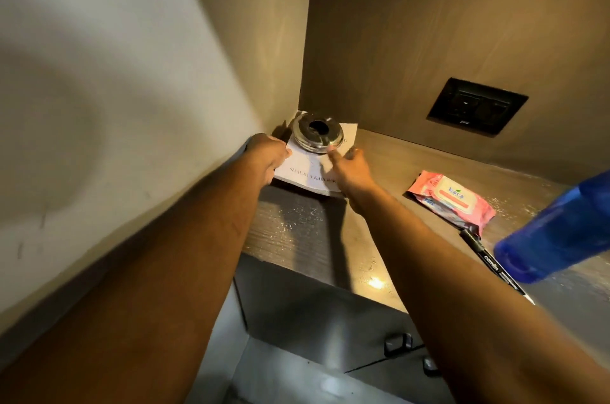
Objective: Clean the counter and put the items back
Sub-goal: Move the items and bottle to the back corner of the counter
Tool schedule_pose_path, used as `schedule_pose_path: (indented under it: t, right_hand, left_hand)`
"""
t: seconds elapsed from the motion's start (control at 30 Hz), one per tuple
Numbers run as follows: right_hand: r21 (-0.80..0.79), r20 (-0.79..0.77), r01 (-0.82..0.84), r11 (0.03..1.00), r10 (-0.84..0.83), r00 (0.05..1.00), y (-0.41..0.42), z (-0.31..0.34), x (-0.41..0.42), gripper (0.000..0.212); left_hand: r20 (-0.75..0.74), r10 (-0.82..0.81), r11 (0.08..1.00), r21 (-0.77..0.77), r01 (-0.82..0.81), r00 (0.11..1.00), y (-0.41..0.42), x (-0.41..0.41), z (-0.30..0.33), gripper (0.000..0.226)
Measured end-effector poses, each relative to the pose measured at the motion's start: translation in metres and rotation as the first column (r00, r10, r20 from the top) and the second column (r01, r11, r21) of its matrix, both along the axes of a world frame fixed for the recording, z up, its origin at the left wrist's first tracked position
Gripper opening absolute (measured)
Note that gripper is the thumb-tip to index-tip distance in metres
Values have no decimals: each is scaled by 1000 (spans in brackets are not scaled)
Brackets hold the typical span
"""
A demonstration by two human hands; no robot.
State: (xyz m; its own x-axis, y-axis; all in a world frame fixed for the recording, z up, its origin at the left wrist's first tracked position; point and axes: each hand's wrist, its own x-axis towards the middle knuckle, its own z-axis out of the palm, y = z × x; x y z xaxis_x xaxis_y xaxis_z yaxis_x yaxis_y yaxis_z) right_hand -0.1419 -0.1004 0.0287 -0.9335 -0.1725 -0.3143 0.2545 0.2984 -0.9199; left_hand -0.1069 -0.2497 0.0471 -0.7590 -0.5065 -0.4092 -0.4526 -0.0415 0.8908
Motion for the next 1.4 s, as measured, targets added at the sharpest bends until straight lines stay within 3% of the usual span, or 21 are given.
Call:
schedule_pose_path:
  t: [0.13, 0.2, 0.27, 0.33, 0.4, 0.5, 0.6, 0.67, 0.83, 1.0, 1.1, 1.17, 1.23, 1.3, 1.4]
  right_hand:
    - [166, -153, -260, 951, 285, 946, 0, -13, -4, 99]
    - [352, -155, -325, 878, 397, 905, -1, -20, -6, 95]
    - [560, -146, -291, 776, 438, 887, -2, -26, -8, 76]
    - [659, -187, -228, 717, 450, 873, -5, -29, -12, 65]
    - [691, -252, -177, 701, 463, 850, -10, -28, -15, 62]
    - [737, -294, -123, 665, 479, 827, -18, -23, -23, 52]
    - [779, -288, -105, 618, 502, 816, -26, -22, -31, 42]
    - [791, -259, -123, 599, 511, 819, -28, -25, -35, 37]
    - [788, -231, -118, 604, 469, 852, -31, -34, -43, 36]
    - [837, -266, -73, 542, 520, 812, -28, -39, -43, 42]
    - [807, -254, -130, 576, 537, 804, -15, -31, -42, 46]
    - [750, -299, -101, 653, 472, 829, 8, -23, -42, 47]
    - [720, -350, -4, 694, 369, 861, 44, -14, -46, 52]
    - [754, -376, 117, 647, 279, 884, 88, -4, -51, 54]
    - [802, -376, 282, 526, 79, 923, 153, 11, -55, 50]
  left_hand:
    - [-29, 17, 997, -72, -19, 999, -2, -5, -6, 34]
    - [-25, 21, 988, -151, -25, 999, -1, -7, -10, 35]
    - [7, 13, 974, -226, -11, 1000, 1, -6, -14, 35]
    - [56, -23, 936, -348, 41, 998, 1, -5, -17, 35]
    - [66, -101, 847, -517, 121, 993, -2, 0, -18, 33]
    - [223, -280, 583, -733, 350, 934, -5, 5, -20, 33]
    - [384, -359, 366, -780, 507, 851, -6, 5, -25, 19]
    - [420, -388, 299, -785, 543, 820, -7, 4, -30, 18]
    - [425, -449, 323, -743, 587, 786, -12, -2, -41, 39]
    - [460, -441, 321, -721, 614, 771, -15, -9, -44, 46]
    - [446, -433, 278, -761, 586, 784, -13, -7, -41, 42]
    - [386, -441, 227, -825, 517, 810, -7, -6, -37, 36]
    - [280, -473, 238, -872, 427, 835, 8, -10, -32, 33]
    - [189, -524, 278, -883, 377, 830, 32, -17, -27, 34]
    - [123, -607, 387, -817, 427, 785, 90, -31, -21, 35]
